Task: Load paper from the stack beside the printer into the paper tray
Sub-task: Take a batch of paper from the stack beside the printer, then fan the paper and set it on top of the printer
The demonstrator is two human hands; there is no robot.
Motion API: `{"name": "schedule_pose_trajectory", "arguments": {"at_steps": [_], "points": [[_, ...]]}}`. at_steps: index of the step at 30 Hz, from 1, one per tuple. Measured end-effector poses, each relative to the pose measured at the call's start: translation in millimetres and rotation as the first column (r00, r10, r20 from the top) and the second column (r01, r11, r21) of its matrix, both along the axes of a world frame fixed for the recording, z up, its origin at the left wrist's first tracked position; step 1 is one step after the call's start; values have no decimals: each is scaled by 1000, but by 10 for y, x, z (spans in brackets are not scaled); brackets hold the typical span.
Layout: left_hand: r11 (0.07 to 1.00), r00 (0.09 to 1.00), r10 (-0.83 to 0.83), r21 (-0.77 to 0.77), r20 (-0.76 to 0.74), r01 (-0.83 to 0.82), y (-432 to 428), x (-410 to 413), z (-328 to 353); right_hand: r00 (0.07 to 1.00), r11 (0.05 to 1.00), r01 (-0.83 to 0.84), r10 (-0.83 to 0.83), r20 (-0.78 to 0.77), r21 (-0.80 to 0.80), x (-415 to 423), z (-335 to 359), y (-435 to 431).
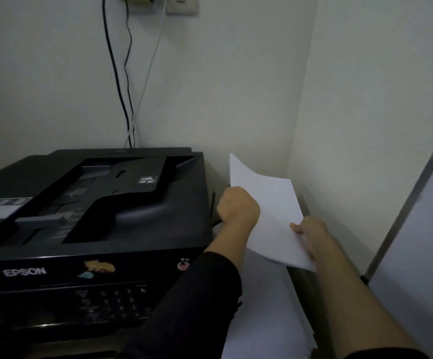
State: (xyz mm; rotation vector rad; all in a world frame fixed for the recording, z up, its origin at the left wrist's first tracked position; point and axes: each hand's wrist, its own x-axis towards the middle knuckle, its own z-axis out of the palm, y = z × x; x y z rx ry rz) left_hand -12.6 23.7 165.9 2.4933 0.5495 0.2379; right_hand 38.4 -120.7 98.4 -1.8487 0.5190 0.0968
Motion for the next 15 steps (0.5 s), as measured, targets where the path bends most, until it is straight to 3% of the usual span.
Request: {"name": "schedule_pose_trajectory", "arguments": {"at_steps": [1,6,9,12,15], "points": [[999,998,-39,-6,49,39,42,0,104,998,996,-64,65,15,-58,0,120,56],[1000,976,-29,6,214,28,565,-61,686,981,988,-151,155,115,-40,-2,761,483],[999,971,34,-17,235,-31,1025,-111,881,958,974,-222,210,195,40,5,1095,833],[995,971,92,3,219,-95,1526,-212,949,947,970,-235,241,212,-52,-17,1327,1332],[986,967,142,59,210,-158,2059,-343,920,948,979,-202,198,249,-9,-95,1449,1902]]}}
